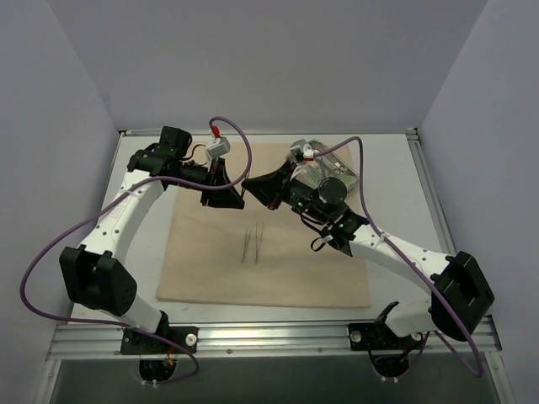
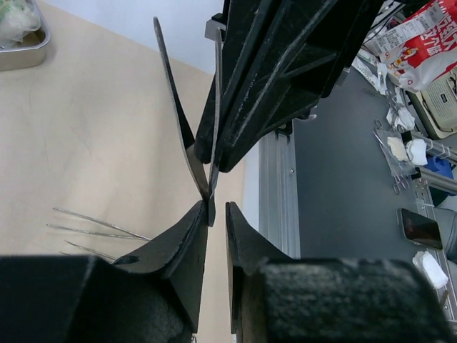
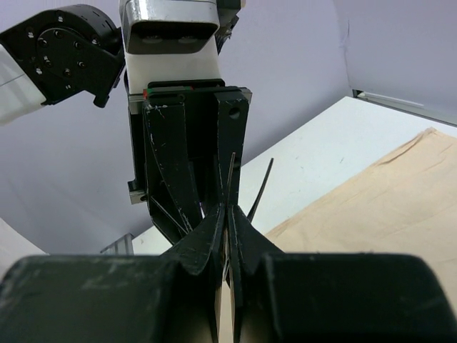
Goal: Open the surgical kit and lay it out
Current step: Place the medical item in the surgical kit.
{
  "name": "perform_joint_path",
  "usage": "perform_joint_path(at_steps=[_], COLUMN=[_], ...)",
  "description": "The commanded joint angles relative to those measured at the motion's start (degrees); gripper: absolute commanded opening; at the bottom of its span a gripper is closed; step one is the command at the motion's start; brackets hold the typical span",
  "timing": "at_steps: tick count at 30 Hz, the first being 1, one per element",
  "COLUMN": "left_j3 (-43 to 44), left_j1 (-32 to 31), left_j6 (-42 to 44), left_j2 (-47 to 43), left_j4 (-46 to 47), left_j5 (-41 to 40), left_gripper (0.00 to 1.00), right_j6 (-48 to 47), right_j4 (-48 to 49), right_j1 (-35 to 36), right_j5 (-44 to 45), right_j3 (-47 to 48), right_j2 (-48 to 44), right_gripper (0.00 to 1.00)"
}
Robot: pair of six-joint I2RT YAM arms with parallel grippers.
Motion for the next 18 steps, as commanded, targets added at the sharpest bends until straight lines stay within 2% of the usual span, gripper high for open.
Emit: perform_joint_path(at_steps=[1,3,5,7,11,15,18], left_j3=[2.8,3.1,3.4,3.7,3.9,3.5,3.0], left_j1=[-0.1,-0.1,-0.1,-0.1,-0.1,-0.1,-0.1], left_j6=[1.1,1.5,2.9,3.4,3.0,1.7,0.8], left_j2=[-1.2,-1.1,-1.1,-1.1,-0.9,-0.8,-0.7], left_j4=[-0.5,-0.9,-2.0,-2.8,-2.6,-1.3,-0.4], left_j5=[4.3,4.9,5.5,6.0,6.2,6.2,6.4], left_gripper=[0.25,0.27,0.4,0.46,0.47,0.36,0.21], right_j6=[1.9,2.5,3.0,3.3,3.8,4.2,4.6], right_j4=[6.7,7.6,8.0,8.6,9.2,9.6,9.8], right_j1=[-1.1,-1.3,-1.4,-1.6,-1.8,-2.0,-1.9], right_j5=[-1.8,-2.3,-2.5,-2.8,-3.1,-3.4,-3.7], right_j3=[-0.2,-0.4,-0.5,-0.6,-0.6,-0.6,-0.6], right_j2=[0.4,0.9,1.5,1.6,1.9,2.2,2.8], right_gripper=[0.0,0.0,0.0,0.0,0.0,0.0,0.0])
